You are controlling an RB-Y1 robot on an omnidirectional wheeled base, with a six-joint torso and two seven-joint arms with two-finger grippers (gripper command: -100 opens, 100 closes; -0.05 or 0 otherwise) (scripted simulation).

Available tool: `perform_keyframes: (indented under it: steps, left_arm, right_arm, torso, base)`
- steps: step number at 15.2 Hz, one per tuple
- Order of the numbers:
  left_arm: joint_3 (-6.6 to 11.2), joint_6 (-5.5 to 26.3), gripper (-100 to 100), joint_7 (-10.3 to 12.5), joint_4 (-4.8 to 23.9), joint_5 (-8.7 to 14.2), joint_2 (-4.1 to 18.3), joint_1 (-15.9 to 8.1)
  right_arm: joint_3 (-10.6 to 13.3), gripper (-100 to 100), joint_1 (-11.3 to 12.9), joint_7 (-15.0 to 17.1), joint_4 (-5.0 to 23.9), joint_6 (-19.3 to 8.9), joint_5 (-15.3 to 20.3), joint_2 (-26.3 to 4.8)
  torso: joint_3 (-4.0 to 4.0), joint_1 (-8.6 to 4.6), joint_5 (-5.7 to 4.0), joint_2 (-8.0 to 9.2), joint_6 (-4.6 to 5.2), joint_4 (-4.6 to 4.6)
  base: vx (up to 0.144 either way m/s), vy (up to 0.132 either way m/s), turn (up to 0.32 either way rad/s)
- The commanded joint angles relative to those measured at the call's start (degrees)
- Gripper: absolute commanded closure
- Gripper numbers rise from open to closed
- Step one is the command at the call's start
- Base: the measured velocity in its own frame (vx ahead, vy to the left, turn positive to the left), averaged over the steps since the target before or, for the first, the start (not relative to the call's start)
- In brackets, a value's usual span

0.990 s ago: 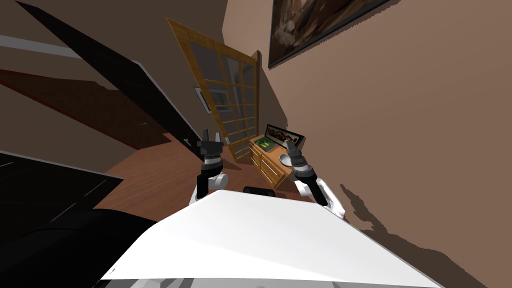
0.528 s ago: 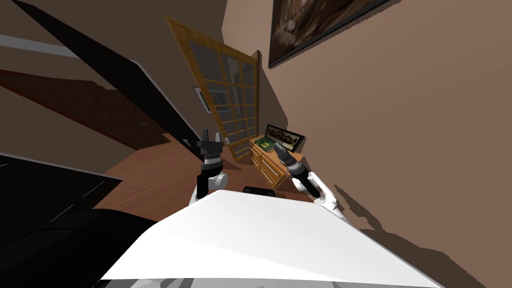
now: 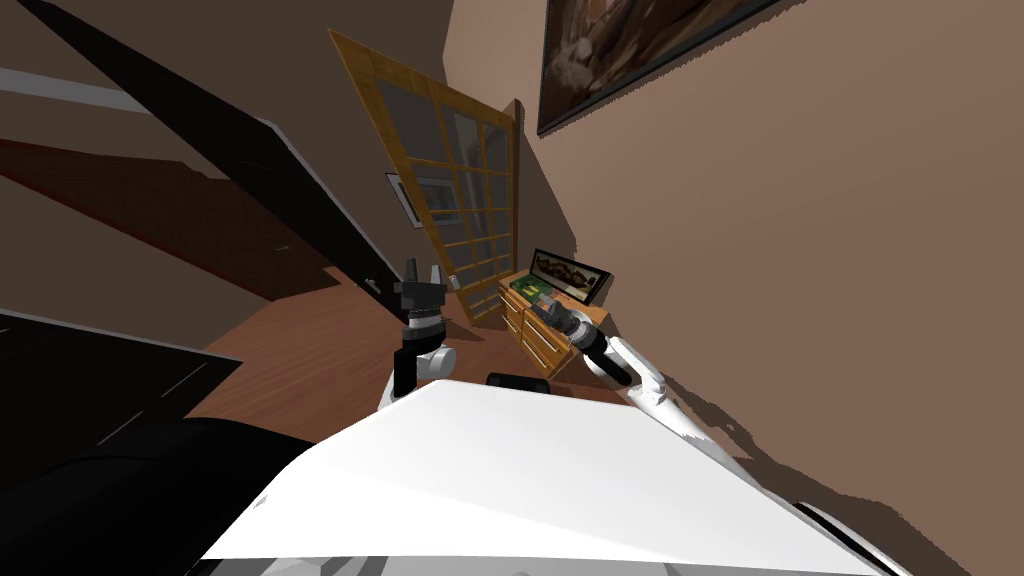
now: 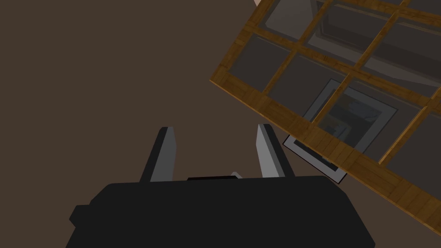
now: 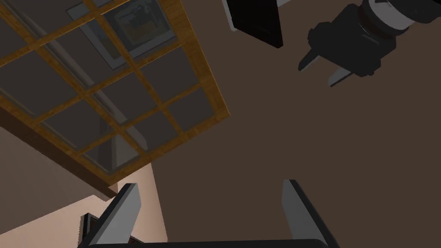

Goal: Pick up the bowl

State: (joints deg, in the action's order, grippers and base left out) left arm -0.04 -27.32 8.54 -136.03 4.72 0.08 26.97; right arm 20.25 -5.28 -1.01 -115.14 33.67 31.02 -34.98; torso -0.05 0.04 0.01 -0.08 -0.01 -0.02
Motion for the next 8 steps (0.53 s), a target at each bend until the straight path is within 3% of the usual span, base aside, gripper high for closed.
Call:
perform_keyframes:
  steps: [1,2,3,5,6,8]
  left_arm:
    - [0.0,0.0,0,0.0,0.0,0.0,0.0,0.0]
    - [0.0,0.0,0,0.0,0.0,0.0,0.0,0.0]
    - [0.0,0.0,0,0.0,0.0,0.0,0.0,0.0]
    - [0.0,0.0,0,0.0,0.0,0.0,0.0,0.0]
    - [0.0,0.0,0,0.0,0.0,0.0,0.0,0.0]
    - [0.0,0.0,0,0.0,0.0,0.0,0.0,0.0]
  right_arm:
    - [1.8,-100,1.7,0.3,1.4,0.1,2.9,-1.4]
    - [1.8,-100,1.7,0.3,1.4,0.1,3.5,-1.4]
    - [3.9,-100,4.1,1.0,3.5,0.4,5.2,-3.7]
    - [3.9,-100,4.1,1.0,3.5,0.4,7.0,-3.7]
    - [6.1,-100,6.4,1.6,5.5,0.6,8.8,-5.9]
    - [6.1,-100,6.6,1.6,5.5,0.6,10.5,-5.9]
  torso:
    - [0.0,0.0,0.0,0.0,0.0,0.0]
    - [0.0,0.01,0.0,0.0,0.01,0.0]
    - [0.01,0.01,0.0,0.01,0.02,0.0]
    - [0.0,0.02,0.0,0.0,0.01,0.0]
    - [0.01,0.02,0.0,0.01,0.01,0.0]
    - [0.0,0.01,0.0,0.0,0.01,0.0]
  base:
    - [0.011,0.013,-0.005]
    - [0.009,0.012,0.001]
    - [0.011,0.017,-0.009]
    - [0.011,0.014,-0.006]
    - [0.009,0.013,-0.007]
    - [0.01,0.013,-0.004]
